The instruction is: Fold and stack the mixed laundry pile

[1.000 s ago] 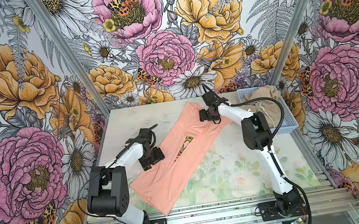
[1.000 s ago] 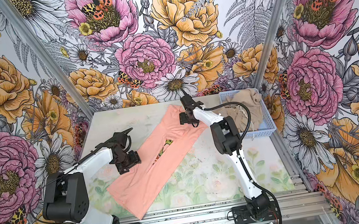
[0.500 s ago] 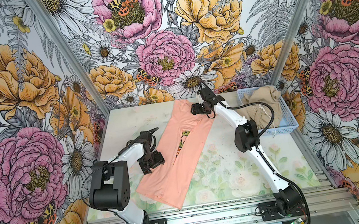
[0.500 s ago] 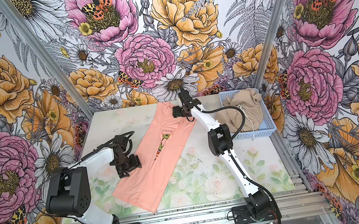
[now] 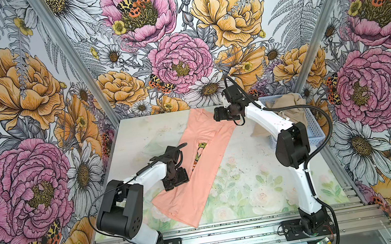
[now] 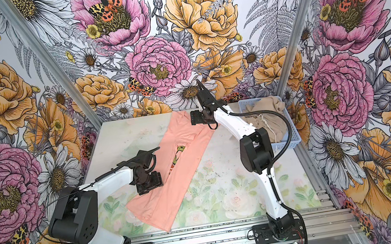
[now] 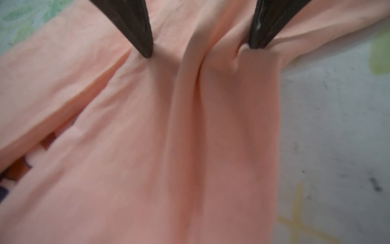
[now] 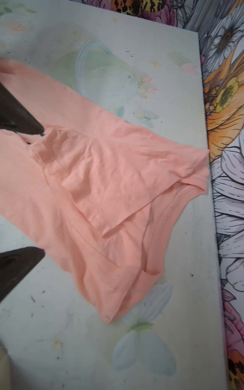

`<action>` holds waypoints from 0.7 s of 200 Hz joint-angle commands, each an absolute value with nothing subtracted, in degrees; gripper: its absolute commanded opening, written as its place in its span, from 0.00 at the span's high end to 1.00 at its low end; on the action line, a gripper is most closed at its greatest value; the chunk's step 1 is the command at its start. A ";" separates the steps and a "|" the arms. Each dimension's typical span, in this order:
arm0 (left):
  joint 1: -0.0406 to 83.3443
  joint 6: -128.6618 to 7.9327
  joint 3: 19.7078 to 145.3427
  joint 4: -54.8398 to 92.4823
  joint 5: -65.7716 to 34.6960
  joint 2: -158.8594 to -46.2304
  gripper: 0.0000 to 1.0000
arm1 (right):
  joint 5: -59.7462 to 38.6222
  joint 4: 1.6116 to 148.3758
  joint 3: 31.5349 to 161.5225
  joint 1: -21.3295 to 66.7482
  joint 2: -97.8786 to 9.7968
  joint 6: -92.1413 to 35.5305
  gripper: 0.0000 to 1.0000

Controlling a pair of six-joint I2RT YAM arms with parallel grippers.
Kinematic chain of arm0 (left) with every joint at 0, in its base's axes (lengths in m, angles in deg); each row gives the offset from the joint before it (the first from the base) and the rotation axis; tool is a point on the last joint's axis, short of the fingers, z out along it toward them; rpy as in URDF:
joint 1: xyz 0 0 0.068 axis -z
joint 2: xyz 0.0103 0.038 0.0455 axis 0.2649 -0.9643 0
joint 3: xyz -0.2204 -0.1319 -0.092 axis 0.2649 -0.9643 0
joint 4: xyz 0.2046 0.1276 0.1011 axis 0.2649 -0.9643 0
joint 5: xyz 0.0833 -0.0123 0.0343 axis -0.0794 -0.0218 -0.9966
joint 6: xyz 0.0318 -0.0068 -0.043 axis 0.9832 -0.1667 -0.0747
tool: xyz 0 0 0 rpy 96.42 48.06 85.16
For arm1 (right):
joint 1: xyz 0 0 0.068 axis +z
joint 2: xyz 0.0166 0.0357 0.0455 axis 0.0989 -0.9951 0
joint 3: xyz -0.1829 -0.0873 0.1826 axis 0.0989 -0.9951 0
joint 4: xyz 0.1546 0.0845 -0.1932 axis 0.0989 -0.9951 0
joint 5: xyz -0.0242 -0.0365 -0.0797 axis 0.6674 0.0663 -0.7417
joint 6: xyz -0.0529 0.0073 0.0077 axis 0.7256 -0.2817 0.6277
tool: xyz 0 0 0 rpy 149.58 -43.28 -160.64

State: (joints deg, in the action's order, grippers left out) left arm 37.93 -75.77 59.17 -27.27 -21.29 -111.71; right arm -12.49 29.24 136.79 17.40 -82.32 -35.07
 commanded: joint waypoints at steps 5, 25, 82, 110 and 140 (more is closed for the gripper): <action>44.54 -82.79 49.54 -22.02 -5.10 -119.15 0.27 | -12.90 35.72 124.39 19.64 -80.29 -38.38 0.15; 47.66 -85.16 48.76 -20.04 -4.27 -119.39 0.27 | -13.48 38.88 119.95 20.17 -80.13 -39.55 0.15; 53.68 -90.37 49.72 -17.30 -2.43 -119.87 0.28 | -14.71 40.18 118.85 20.65 -85.27 -41.40 0.15; 55.69 -92.61 50.93 -15.91 -0.76 -120.19 0.28 | -14.92 40.11 121.43 19.78 -88.29 -41.01 0.15; 57.16 -93.87 53.96 -15.56 0.21 -121.70 0.28 | -13.70 39.65 125.62 17.67 -92.21 -40.62 0.15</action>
